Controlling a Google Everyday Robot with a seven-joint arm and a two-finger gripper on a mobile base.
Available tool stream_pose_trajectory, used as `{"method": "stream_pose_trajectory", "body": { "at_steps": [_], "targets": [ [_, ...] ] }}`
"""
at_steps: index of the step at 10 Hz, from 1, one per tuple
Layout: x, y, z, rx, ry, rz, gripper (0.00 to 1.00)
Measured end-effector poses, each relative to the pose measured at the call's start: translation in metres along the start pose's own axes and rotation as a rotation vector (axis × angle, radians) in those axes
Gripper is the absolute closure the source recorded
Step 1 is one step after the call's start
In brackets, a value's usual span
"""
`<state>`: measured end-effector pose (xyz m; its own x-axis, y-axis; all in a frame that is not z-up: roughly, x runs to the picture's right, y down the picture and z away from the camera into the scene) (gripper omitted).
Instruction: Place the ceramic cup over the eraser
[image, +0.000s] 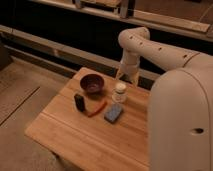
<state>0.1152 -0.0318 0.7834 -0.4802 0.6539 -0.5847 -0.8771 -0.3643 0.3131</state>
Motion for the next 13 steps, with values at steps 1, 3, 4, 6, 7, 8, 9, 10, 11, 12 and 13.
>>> {"method": "stream_pose_trajectory", "body": {
  "at_steps": [1,3,4,6,7,8,9,10,11,12,13],
  "targets": [
    [-0.001,0.007,0.003,0.001,0.0,-0.017,0.35],
    [-0.002,0.014,0.012,0.006,0.007,-0.037,0.35],
    [-0.003,0.016,0.02,0.014,0.015,-0.043,0.35],
    [-0.004,0.015,0.031,0.022,0.031,-0.044,0.35],
    [-0.004,0.015,0.037,0.026,0.04,-0.041,0.35],
    [-0.005,0.013,0.041,0.029,0.047,-0.038,0.35],
    [-0.006,0.012,0.045,0.032,0.053,-0.034,0.35],
    [-0.006,0.012,0.049,0.035,0.06,-0.033,0.35],
    [-0.007,0.012,0.05,0.036,0.062,-0.034,0.36],
    [-0.008,0.012,0.051,0.038,0.059,-0.038,0.42],
    [-0.008,0.014,0.051,0.039,0.053,-0.047,0.53]
  ]
}}
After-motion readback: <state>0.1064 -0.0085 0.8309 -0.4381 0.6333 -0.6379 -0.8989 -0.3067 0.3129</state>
